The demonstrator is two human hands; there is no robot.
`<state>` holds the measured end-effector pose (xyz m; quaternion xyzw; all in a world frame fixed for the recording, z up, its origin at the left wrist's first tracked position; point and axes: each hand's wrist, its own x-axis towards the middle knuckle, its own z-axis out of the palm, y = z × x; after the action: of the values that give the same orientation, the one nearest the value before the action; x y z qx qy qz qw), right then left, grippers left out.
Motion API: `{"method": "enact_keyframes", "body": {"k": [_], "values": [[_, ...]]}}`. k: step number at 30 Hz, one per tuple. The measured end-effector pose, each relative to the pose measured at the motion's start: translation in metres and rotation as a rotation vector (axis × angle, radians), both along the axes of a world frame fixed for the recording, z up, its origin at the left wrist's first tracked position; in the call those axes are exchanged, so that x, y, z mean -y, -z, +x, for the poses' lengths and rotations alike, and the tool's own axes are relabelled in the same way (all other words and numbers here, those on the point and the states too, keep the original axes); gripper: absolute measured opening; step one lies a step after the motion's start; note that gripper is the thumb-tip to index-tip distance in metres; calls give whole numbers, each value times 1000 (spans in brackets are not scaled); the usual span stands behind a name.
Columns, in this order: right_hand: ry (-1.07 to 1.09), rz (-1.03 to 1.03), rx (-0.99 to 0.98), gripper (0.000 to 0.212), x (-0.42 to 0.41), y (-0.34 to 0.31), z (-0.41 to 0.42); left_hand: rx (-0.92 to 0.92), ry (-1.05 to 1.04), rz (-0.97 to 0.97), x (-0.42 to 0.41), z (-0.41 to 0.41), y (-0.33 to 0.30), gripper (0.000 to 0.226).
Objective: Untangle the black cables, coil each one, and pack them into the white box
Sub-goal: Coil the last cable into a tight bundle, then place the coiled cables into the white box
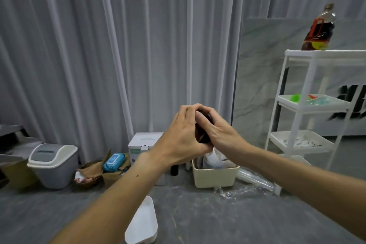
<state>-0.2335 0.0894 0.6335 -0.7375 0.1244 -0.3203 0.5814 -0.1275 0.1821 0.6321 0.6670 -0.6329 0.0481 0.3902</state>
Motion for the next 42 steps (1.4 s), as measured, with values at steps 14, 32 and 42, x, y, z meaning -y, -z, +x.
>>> {"method": "enact_keyframes", "body": {"k": [14,32,42], "values": [[-75,44,-152,26,-51,53,79,-51,-294,93,-44,60,59,78],[-222,-18,-555,39,-60,213,168,-317,-483,198,-89,143,240,72],[-295,-140,-773,46,-30,318,182,-484,-599,324,-99,184,349,67]]}}
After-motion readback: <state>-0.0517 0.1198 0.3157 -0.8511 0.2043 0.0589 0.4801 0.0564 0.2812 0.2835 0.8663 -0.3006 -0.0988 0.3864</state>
